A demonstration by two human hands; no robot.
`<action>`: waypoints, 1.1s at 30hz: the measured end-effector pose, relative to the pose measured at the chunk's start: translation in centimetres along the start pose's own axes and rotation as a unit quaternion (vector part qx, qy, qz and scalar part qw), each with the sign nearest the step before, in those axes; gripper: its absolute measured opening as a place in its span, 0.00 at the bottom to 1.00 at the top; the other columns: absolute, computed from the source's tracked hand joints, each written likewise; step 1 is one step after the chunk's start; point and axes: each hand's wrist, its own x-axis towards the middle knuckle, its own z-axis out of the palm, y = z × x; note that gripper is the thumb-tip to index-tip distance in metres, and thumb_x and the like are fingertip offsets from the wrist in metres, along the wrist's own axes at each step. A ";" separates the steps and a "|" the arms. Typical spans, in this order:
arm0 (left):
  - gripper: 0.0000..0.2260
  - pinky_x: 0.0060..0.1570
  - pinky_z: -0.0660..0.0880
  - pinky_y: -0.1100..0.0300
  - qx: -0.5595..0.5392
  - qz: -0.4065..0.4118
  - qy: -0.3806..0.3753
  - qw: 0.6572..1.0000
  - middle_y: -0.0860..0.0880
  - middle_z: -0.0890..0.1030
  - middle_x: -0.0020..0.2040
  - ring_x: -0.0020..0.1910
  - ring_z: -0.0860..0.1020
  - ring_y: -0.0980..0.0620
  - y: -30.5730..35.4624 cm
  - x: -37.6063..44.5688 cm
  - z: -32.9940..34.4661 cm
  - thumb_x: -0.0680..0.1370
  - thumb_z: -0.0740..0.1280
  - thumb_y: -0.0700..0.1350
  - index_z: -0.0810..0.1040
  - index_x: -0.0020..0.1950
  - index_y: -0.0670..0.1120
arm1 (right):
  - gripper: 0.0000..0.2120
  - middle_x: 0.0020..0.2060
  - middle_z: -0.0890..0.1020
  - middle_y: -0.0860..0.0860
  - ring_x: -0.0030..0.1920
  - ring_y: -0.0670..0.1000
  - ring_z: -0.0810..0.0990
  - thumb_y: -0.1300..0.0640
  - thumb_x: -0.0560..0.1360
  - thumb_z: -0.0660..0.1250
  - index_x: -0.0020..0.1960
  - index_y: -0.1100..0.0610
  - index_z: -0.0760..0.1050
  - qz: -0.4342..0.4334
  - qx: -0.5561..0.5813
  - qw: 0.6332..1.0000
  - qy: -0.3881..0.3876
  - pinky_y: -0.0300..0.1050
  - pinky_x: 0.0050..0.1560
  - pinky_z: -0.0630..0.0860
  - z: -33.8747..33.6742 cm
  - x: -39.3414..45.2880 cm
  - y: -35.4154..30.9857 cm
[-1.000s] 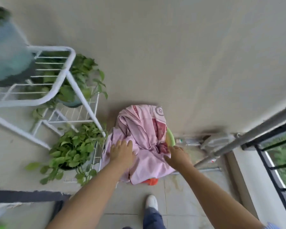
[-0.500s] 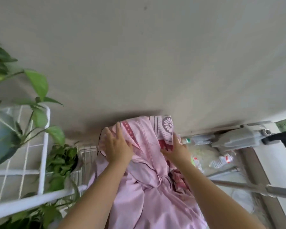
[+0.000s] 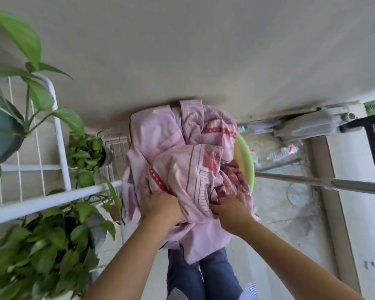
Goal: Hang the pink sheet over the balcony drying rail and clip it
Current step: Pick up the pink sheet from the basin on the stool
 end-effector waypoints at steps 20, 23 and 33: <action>0.17 0.51 0.72 0.52 -0.165 0.049 0.214 0.962 0.41 0.73 0.60 0.57 0.74 0.39 1.5 4.7 0.1 0.75 0.60 0.39 0.73 0.62 0.49 | 0.12 0.50 0.80 0.55 0.49 0.55 0.78 0.59 0.69 0.66 0.52 0.59 0.73 0.264 0.243 0.933 -0.014 0.42 0.41 0.73 3.0 4.3 3.5; 0.17 0.52 0.71 0.52 -0.187 0.043 0.263 0.945 0.41 0.73 0.60 0.57 0.73 0.39 1.4 3.0 0.2 0.74 0.59 0.37 0.74 0.61 0.47 | 0.09 0.32 0.74 0.52 0.36 0.54 0.75 0.65 0.70 0.59 0.31 0.59 0.69 0.244 0.269 0.932 -0.005 0.35 0.29 0.66 2.0 3.7 3.5; 0.18 0.40 0.76 0.55 -0.187 0.125 0.561 0.796 0.39 0.75 0.43 0.48 0.69 0.45 0.1 -8.9 -3.8 0.67 0.63 0.53 0.80 0.45 0.41 | 0.14 0.21 0.67 0.59 0.27 0.50 0.60 0.60 0.71 0.66 0.30 0.67 0.71 0.102 0.400 0.850 0.329 0.45 0.30 0.57 -6.6 -5.9 -1.0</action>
